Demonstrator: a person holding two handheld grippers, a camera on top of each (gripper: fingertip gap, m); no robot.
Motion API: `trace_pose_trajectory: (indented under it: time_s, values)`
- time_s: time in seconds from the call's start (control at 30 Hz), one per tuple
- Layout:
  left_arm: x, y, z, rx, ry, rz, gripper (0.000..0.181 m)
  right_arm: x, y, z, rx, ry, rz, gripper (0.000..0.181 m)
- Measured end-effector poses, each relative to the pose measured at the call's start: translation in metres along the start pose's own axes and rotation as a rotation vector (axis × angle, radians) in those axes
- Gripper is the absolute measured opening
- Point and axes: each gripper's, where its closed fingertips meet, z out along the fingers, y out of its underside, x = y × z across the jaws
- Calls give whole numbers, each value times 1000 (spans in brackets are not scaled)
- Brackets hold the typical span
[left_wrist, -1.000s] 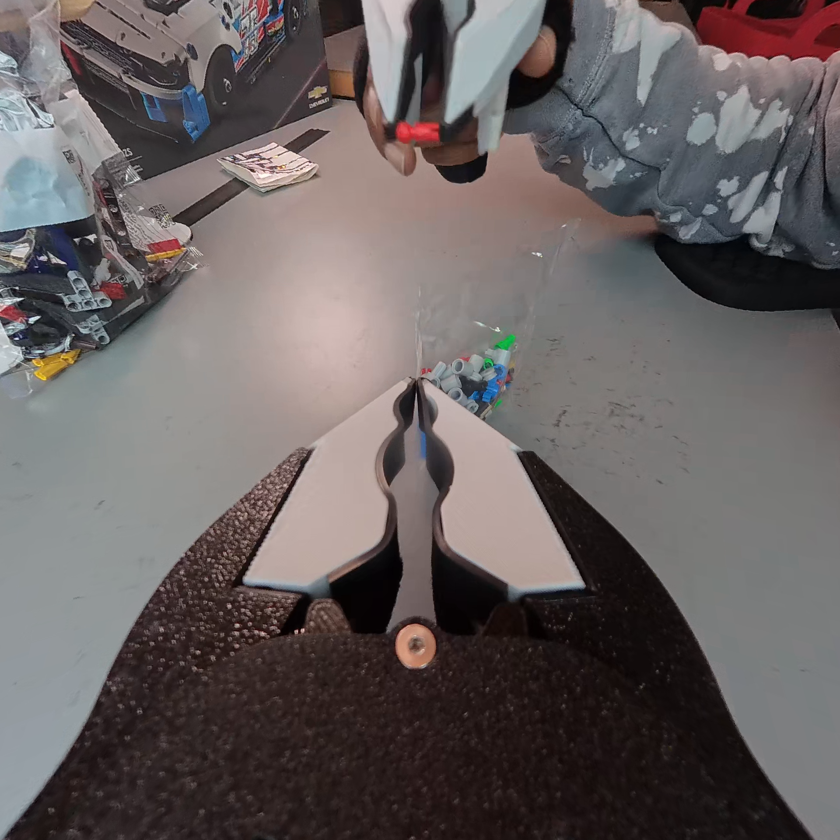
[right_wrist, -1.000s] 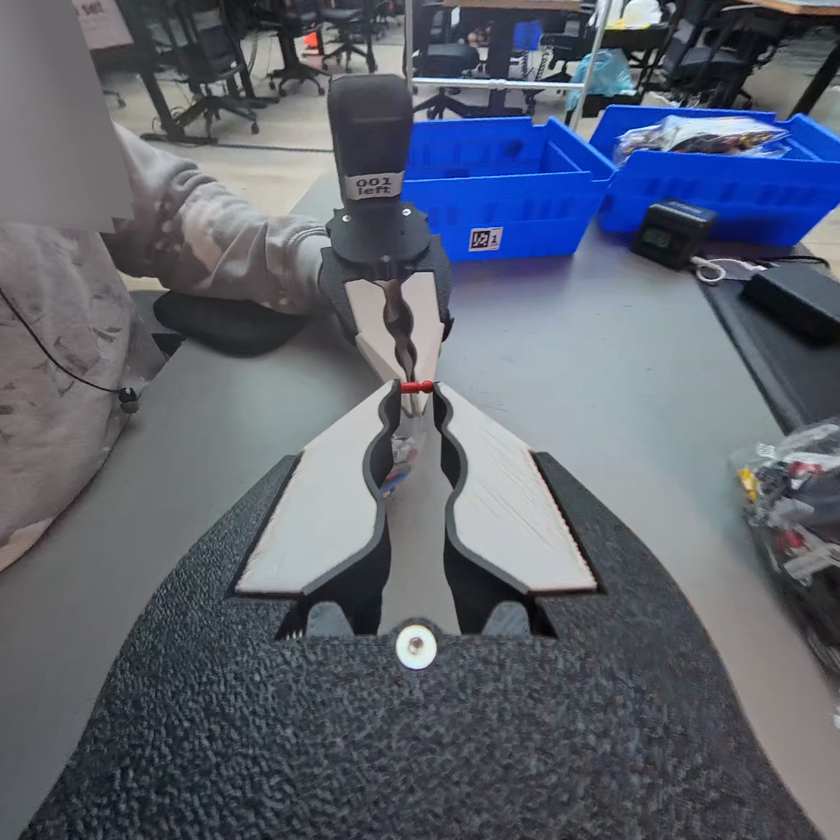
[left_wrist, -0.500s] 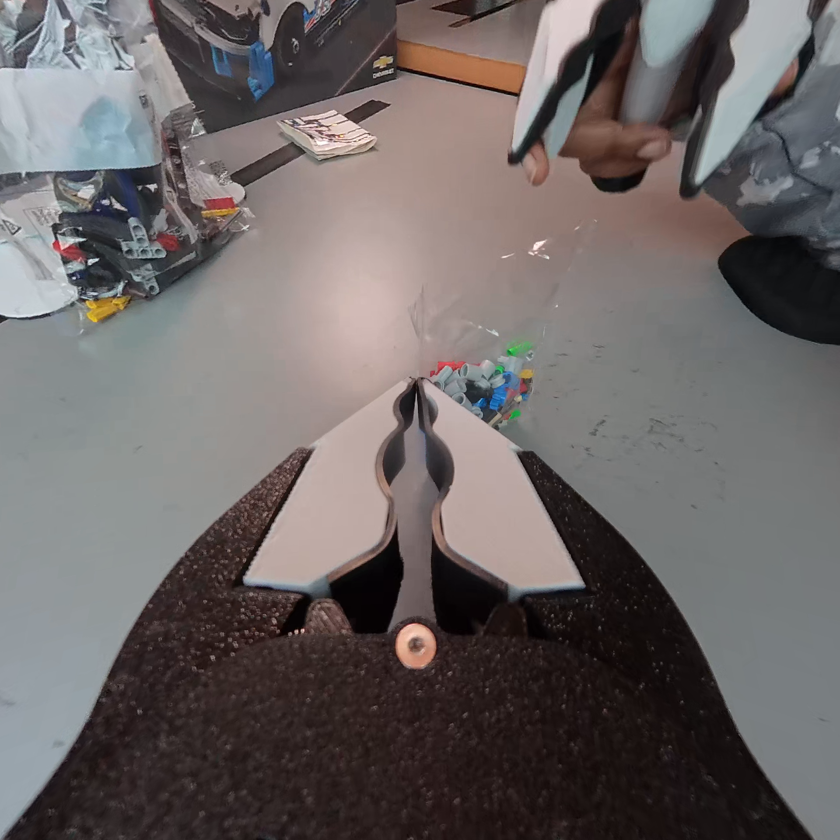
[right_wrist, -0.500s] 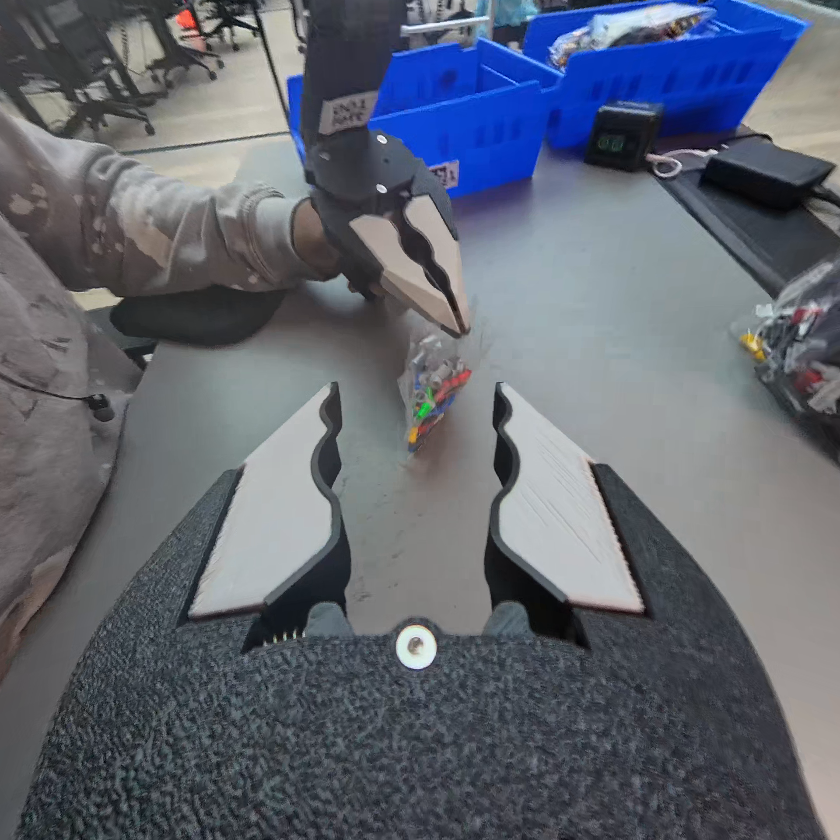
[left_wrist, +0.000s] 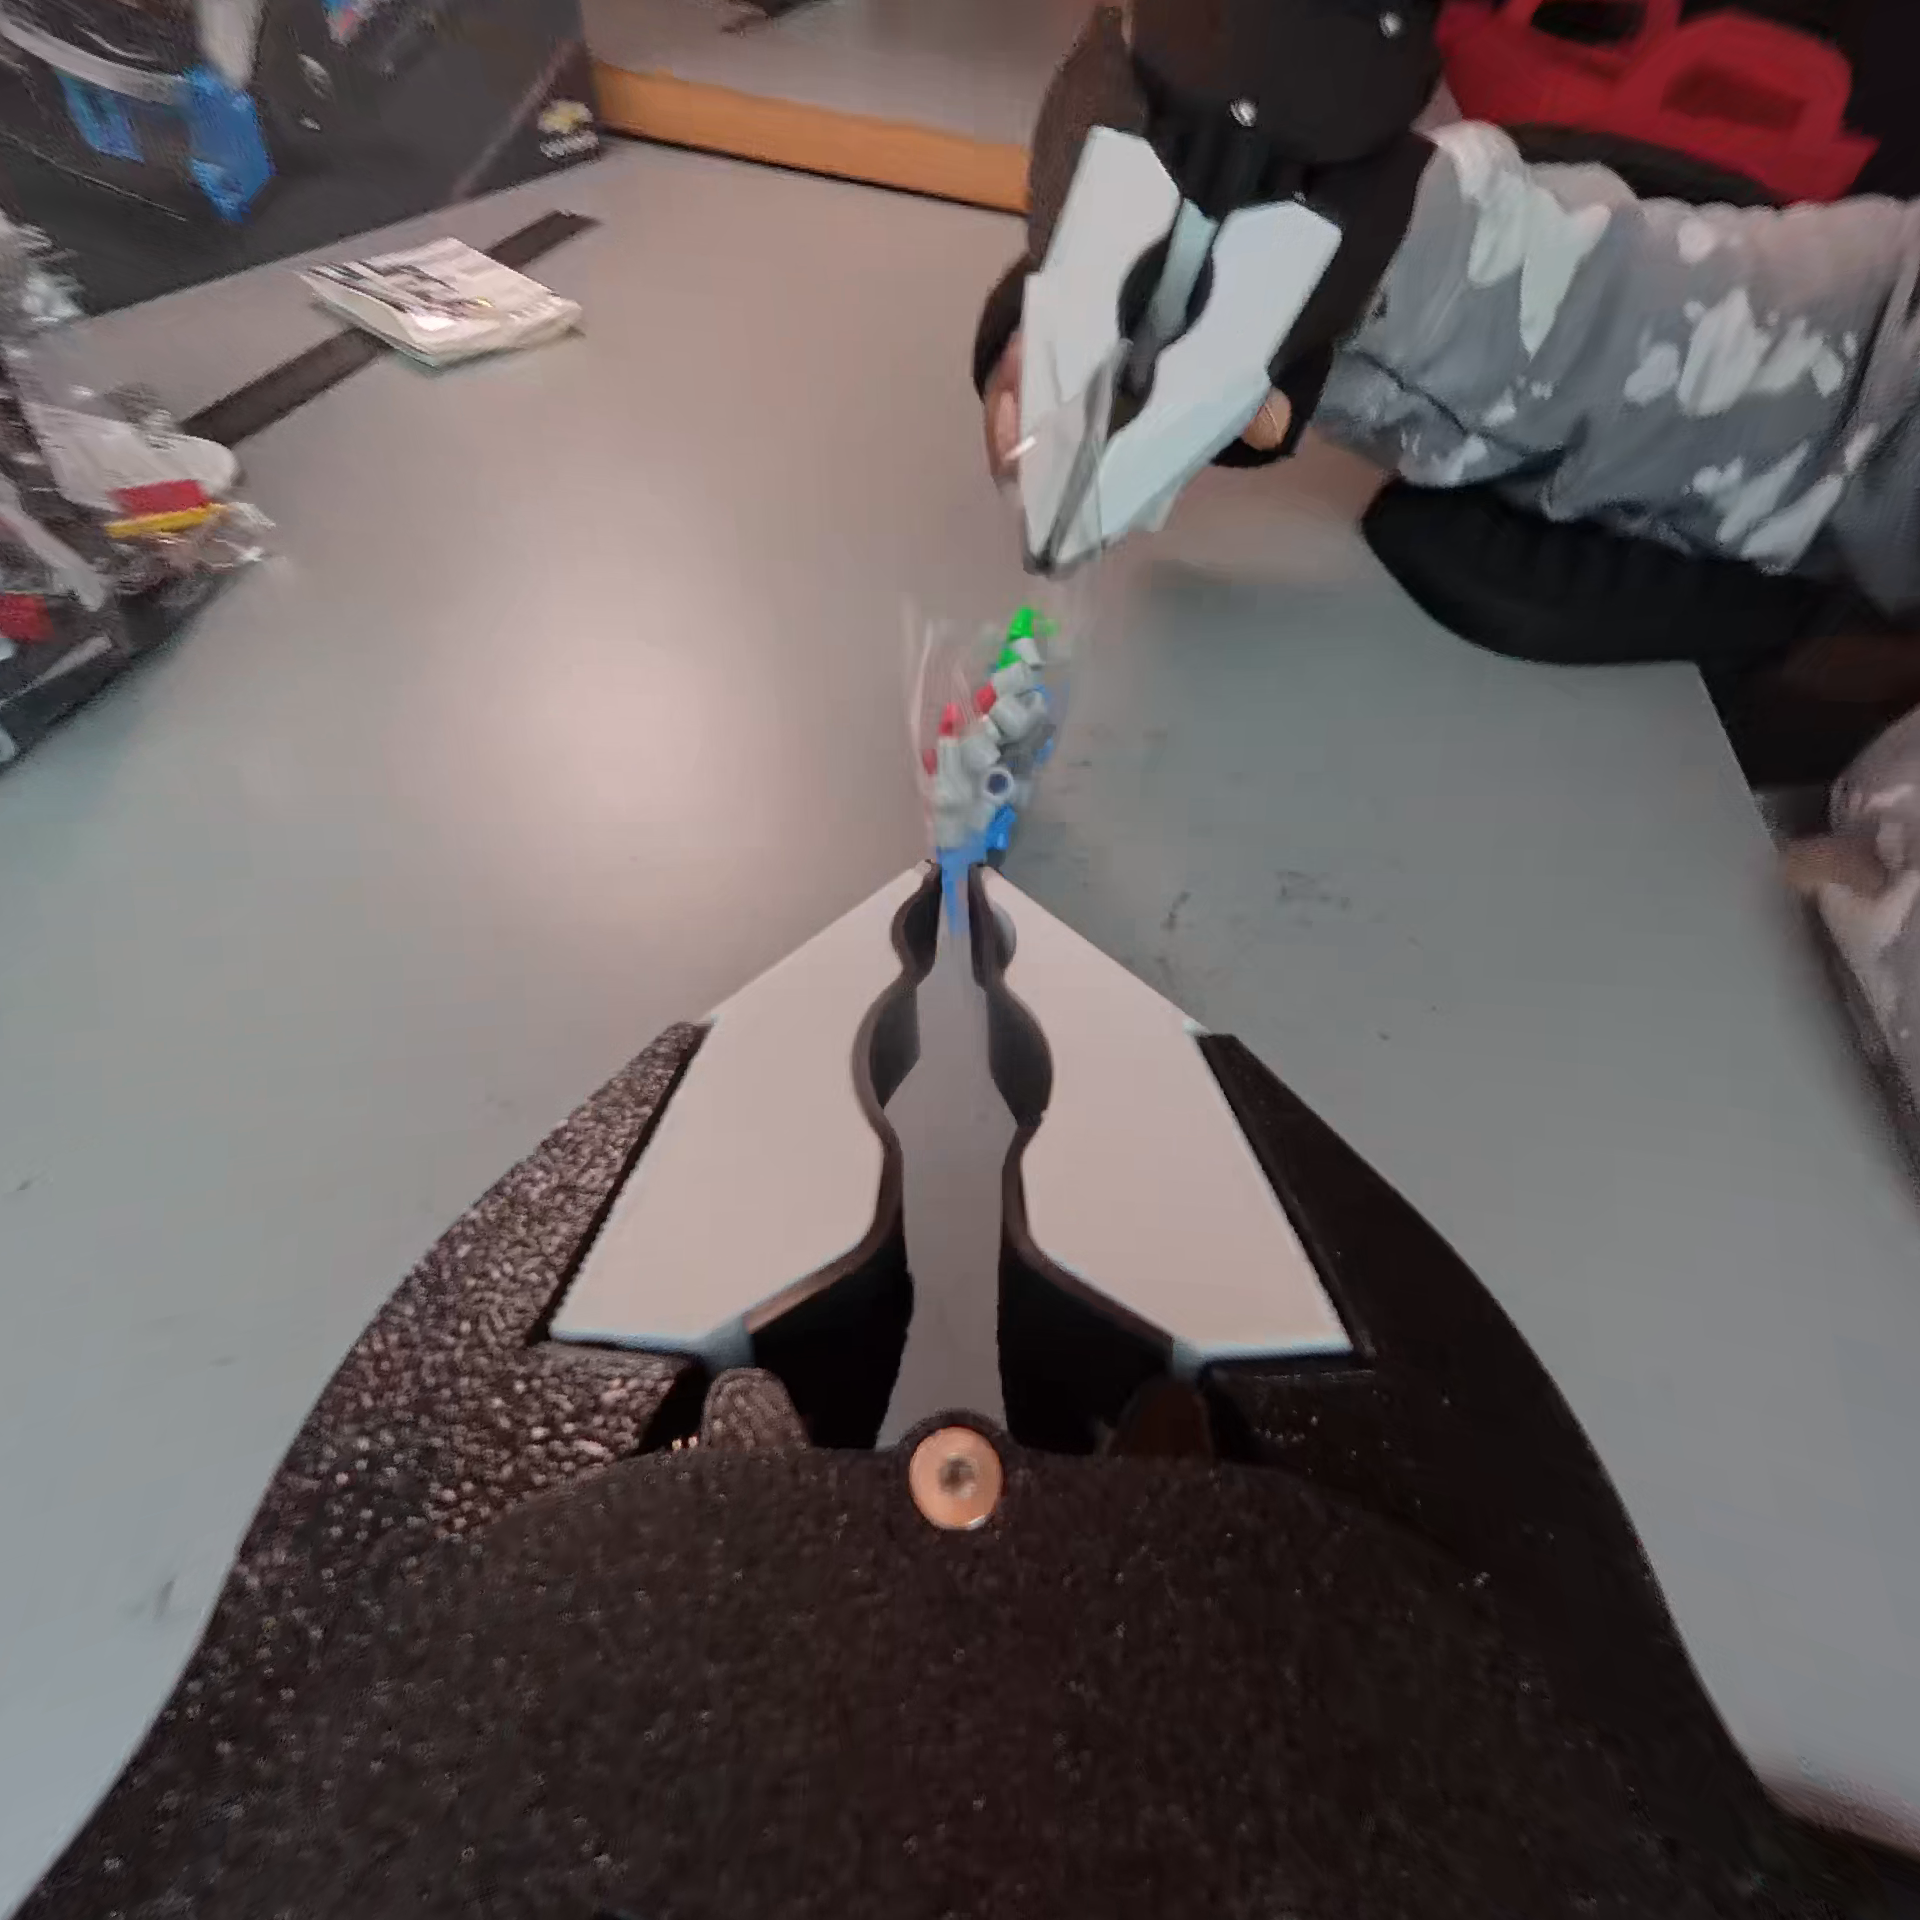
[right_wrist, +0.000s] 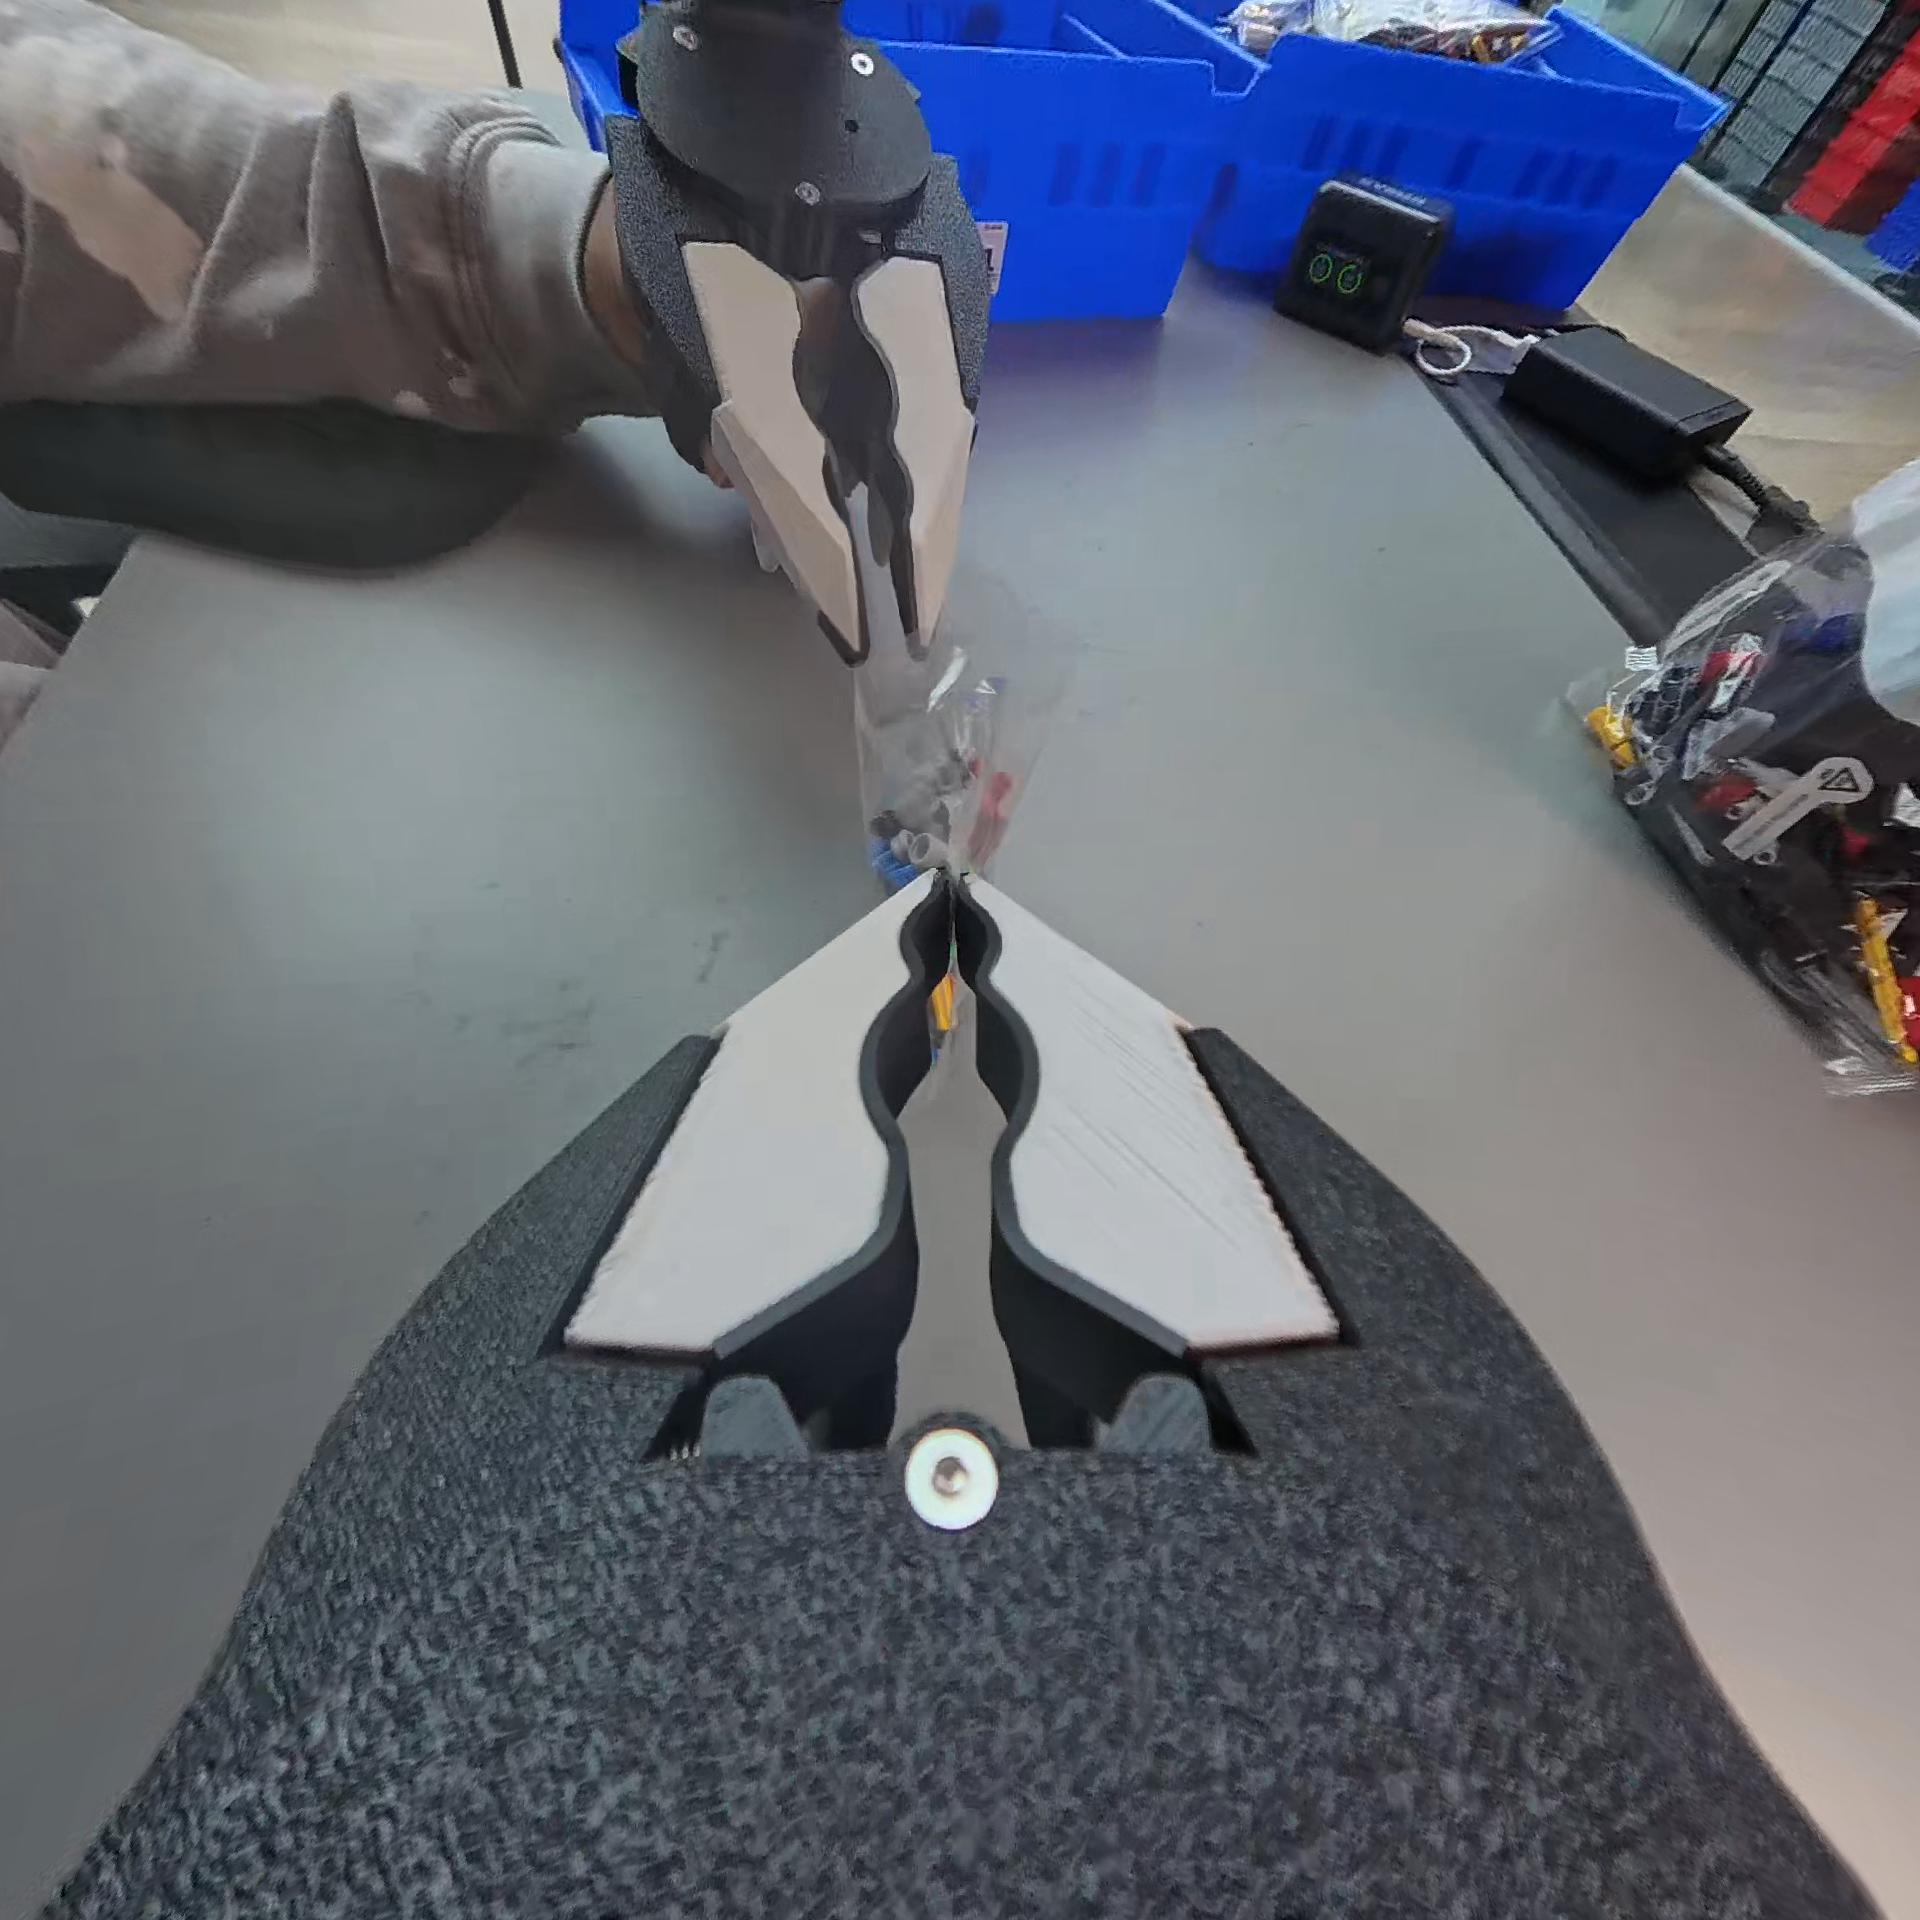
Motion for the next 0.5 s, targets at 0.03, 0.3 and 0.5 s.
trace_pose_trajectory:
  time_s: [0.03, 0.3, 0.5]
  values:
    - [4, 6, 4, -38, 11, 27, 14, -6, 0, -1, 19, -8, -7, 0]
    - [21, -4, 25, -16, 22, 44, 78, -36, -6, 3, 9, -65, -104, 0]
    - [31, -9, 32, -5, 22, 62, 31, -34, -5, 2, 27, -66, -93, 0]
